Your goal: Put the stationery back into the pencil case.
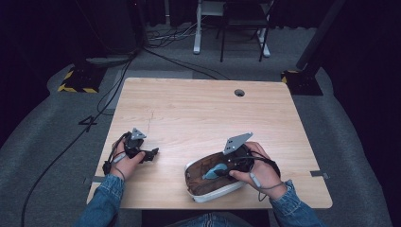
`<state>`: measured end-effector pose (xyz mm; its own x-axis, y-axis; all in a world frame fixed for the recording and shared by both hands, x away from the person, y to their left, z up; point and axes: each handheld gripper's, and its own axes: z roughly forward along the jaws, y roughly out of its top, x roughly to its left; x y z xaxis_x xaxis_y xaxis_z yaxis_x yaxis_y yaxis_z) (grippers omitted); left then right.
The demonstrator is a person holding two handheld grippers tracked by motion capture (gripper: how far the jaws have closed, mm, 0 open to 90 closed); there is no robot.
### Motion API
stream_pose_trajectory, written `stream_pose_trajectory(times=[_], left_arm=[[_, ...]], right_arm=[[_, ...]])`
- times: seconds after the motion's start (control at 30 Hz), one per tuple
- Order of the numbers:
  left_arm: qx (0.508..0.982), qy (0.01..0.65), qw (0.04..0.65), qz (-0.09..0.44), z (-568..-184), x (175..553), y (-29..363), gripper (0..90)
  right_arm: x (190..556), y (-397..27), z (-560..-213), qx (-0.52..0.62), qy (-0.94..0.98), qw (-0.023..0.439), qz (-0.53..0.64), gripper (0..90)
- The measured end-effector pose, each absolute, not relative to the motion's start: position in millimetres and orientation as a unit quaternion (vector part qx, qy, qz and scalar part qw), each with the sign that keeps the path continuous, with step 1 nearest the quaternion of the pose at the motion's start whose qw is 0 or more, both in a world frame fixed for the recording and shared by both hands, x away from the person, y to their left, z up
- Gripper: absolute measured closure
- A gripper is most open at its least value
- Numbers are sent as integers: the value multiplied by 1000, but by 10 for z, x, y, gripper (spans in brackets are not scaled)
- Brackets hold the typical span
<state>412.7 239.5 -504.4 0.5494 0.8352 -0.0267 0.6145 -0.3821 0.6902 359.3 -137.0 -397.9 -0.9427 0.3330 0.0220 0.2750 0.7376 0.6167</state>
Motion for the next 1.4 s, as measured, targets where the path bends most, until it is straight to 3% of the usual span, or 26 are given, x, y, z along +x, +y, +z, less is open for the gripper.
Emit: stream_pose_trajectory(times=[0.6,1.4], left_arm=[[815,445,334,163,-5043,4107,2409,141],[814,447,332,167,-5042,4084,2432,141]], right_arm=[[3658,-1856,-3653,216,881,114,405,337],[4021,-2598,-3767,319,827,183,425,218]])
